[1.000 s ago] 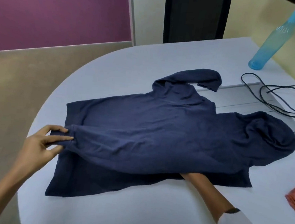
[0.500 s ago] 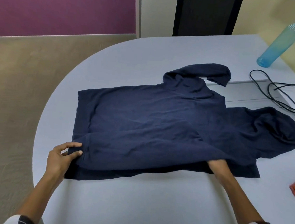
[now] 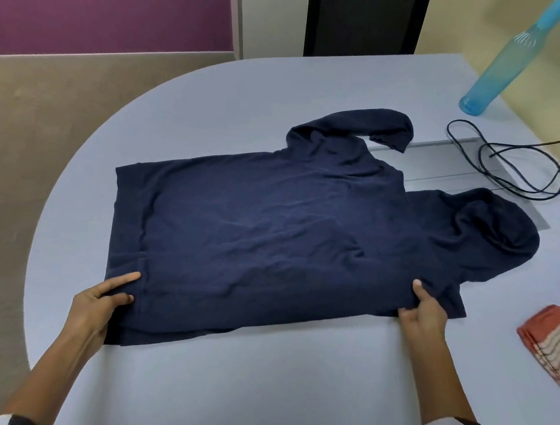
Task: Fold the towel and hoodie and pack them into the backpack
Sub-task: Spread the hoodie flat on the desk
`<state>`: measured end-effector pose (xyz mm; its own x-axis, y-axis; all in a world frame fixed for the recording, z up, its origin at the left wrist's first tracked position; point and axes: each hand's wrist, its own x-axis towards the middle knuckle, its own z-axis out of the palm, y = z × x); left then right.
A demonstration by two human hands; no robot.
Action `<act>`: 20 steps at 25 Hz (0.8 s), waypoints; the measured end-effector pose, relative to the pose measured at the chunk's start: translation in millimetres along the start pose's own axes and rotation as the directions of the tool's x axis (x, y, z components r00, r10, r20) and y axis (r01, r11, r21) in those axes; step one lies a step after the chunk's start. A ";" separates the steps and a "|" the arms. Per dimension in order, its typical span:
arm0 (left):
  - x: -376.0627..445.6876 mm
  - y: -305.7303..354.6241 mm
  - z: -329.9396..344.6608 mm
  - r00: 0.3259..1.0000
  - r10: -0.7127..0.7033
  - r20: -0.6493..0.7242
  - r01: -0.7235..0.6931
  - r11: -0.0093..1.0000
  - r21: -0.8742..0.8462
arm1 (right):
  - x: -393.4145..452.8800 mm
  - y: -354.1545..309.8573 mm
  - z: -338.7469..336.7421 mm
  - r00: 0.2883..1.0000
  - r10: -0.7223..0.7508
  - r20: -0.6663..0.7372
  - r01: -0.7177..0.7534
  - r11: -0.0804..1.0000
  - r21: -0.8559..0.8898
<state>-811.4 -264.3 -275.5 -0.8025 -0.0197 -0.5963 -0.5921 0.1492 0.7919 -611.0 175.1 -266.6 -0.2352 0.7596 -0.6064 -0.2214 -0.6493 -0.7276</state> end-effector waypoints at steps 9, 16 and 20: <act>-9.8 -7.1 7.3 0.999 -0.019 -0.051 0.016 0.998 -0.061 | 38.9 -32.7 -14.9 0.987 0.154 0.037 -0.155 0.987 0.032; -8.7 -13.4 12.1 0.993 -0.014 -0.120 0.007 0.998 -0.063 | 63.6 -37.0 -18.8 0.984 -0.125 -0.128 0.056 0.894 -0.445; -9.1 -12.3 16.1 0.984 0.025 -0.174 -0.033 0.999 -0.041 | 66.7 -41.3 -14.5 0.956 -0.271 -0.110 0.096 0.646 -0.757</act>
<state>-795.6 -250.0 -281.9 -0.8176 -0.1879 -0.5443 -0.5681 0.1095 0.8156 -603.8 253.1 -281.6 -0.0609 0.9064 -0.4179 0.5506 -0.3187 -0.7715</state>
